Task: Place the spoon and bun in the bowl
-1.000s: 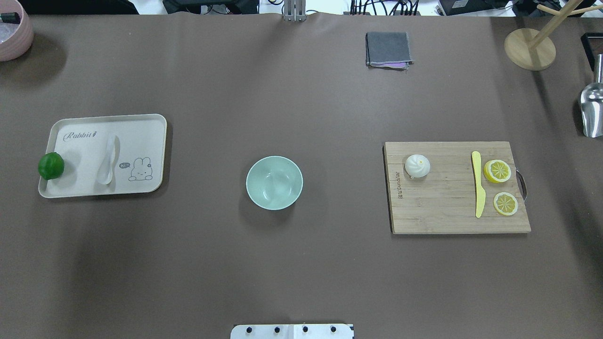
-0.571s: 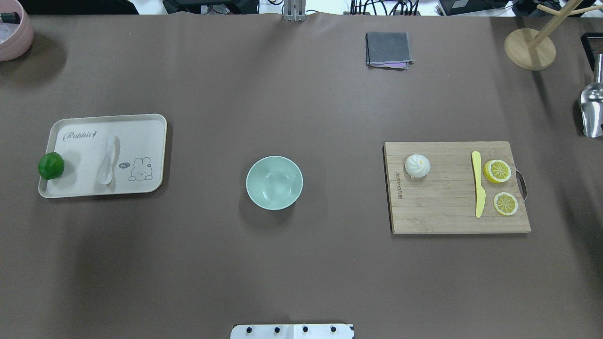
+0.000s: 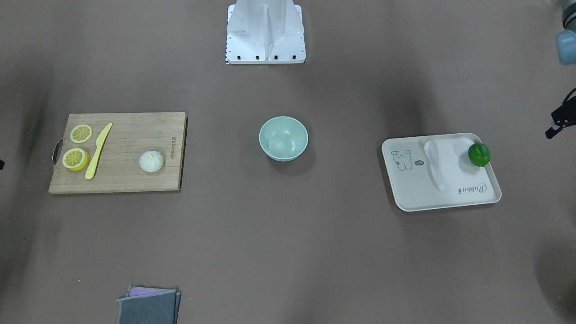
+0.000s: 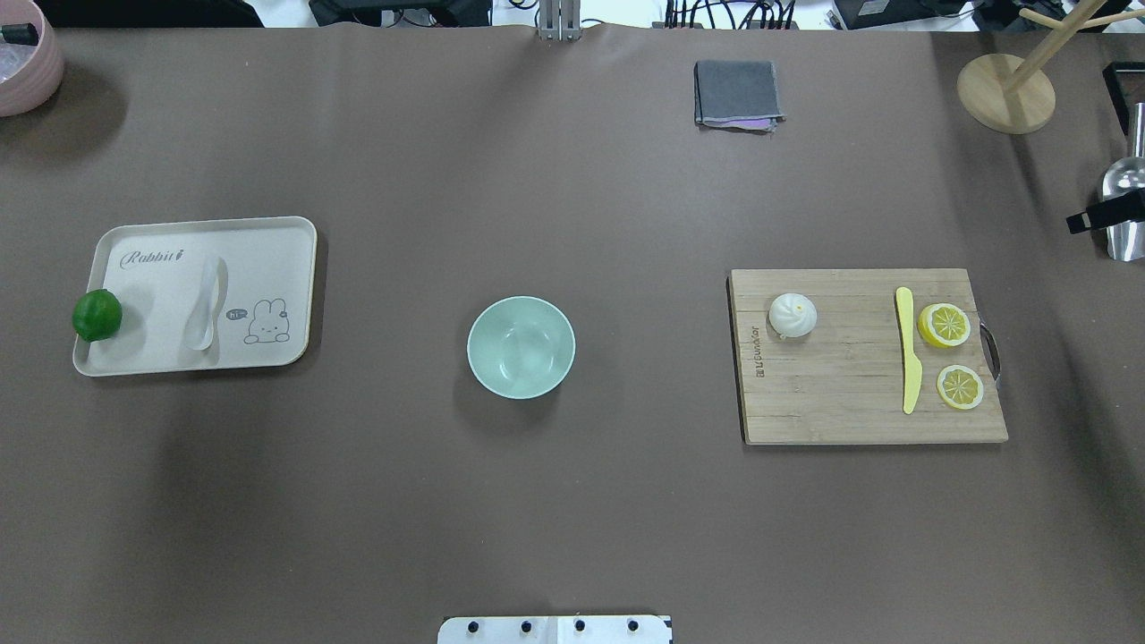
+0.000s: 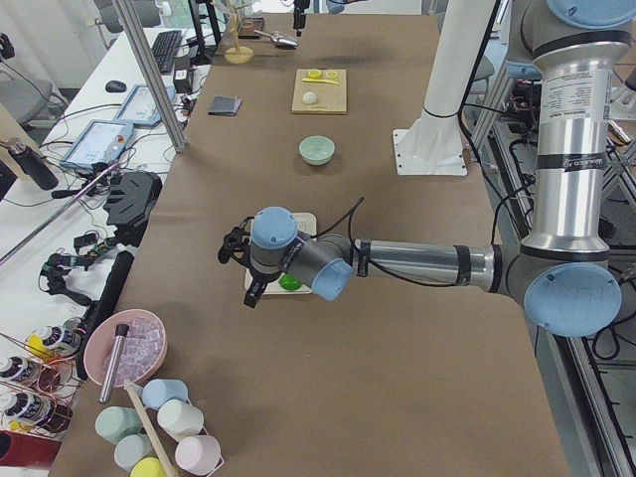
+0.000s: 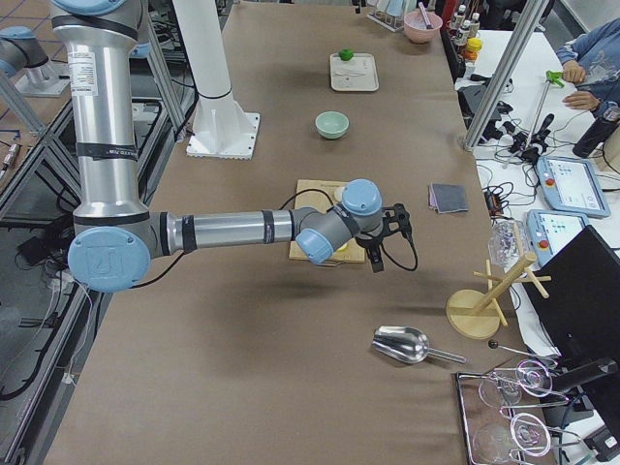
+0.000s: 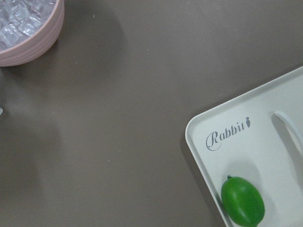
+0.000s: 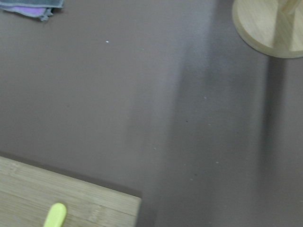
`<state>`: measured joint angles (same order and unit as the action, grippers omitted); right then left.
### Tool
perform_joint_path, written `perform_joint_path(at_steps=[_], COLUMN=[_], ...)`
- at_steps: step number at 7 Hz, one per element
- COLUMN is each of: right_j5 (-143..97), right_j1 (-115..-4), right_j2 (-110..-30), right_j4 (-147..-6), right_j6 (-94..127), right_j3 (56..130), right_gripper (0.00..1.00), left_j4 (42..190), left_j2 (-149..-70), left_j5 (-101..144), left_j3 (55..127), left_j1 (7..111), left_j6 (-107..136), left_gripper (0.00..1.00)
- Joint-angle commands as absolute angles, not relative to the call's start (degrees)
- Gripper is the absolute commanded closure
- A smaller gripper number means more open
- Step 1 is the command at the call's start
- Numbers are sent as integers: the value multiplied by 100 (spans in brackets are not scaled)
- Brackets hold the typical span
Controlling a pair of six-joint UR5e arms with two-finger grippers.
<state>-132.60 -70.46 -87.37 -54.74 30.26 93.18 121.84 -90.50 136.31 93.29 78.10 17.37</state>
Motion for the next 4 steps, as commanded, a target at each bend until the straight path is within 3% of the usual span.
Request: perform_joint_path(at_steps=[1,4], right_j5=[-12792,-12141], right_j1=[-6271,-5417], right_j2=[-8465,-7929], right_j4=[-5493,-5537], right_j6=[4355,5438], right_j3=[9780,9861], right_gripper=[1,1], left_j4=[12217,12173], left_j2=[-9420,-10035], left_j5=[13177,12938], left_j3=[9317,8870], left_j1=[7176,6120], left_j6=[2981,4162], left_gripper=[3,11])
